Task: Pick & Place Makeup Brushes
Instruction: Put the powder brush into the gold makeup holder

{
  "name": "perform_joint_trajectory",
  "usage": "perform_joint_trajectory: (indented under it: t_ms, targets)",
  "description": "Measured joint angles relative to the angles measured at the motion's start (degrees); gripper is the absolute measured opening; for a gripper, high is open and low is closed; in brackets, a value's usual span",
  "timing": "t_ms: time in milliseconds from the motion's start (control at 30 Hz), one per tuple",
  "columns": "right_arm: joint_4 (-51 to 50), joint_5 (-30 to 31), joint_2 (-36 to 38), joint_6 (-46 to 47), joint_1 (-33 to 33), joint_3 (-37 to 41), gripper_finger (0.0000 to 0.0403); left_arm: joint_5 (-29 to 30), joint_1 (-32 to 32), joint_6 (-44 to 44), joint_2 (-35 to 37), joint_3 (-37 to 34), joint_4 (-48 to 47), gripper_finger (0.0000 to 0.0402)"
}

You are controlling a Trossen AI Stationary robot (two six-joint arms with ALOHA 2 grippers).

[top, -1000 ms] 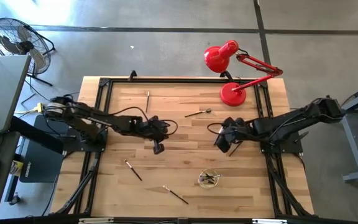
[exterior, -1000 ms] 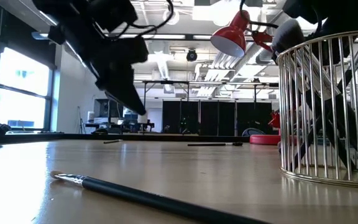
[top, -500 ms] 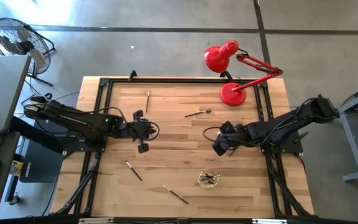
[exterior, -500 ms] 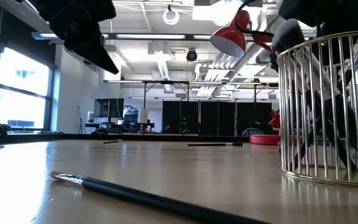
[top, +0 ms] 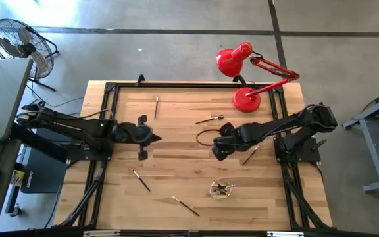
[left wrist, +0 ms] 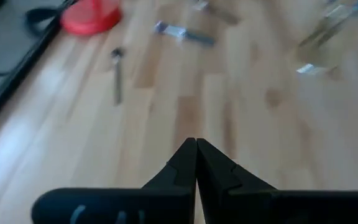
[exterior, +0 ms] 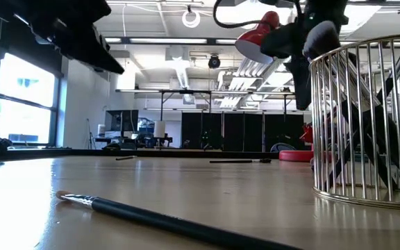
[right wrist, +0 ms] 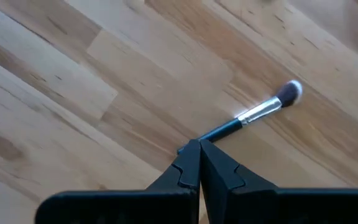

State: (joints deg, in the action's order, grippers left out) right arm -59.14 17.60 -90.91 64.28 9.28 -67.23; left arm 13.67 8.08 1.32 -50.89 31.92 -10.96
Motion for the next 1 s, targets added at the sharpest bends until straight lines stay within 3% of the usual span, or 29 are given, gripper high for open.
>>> perform_joint_trajectory:
  t_ms: [167,267,467,1000]
  targets:
    - [-4.1,-3.15,-0.27,3.11,-2.72,-2.2,0.0,-13.33,-2.88,0.96,2.79,-3.23,5.22,0.0]
    - [-8.13,-4.05,-0.27,6.79,-4.3,-2.23,0.0,-17.22,-4.6,1.94,3.32,-4.35,8.23,0.0]
    - [-9.98,-5.77,-0.32,16.79,-7.54,-1.16,0.0005,-17.76,-5.45,1.97,3.56,-4.43,6.83,0.0]
    - [-5.98,-9.23,-6.51,16.64,-16.82,-1.17,0.0117,-17.84,-5.46,0.26,3.53,-4.43,4.31,0.0]
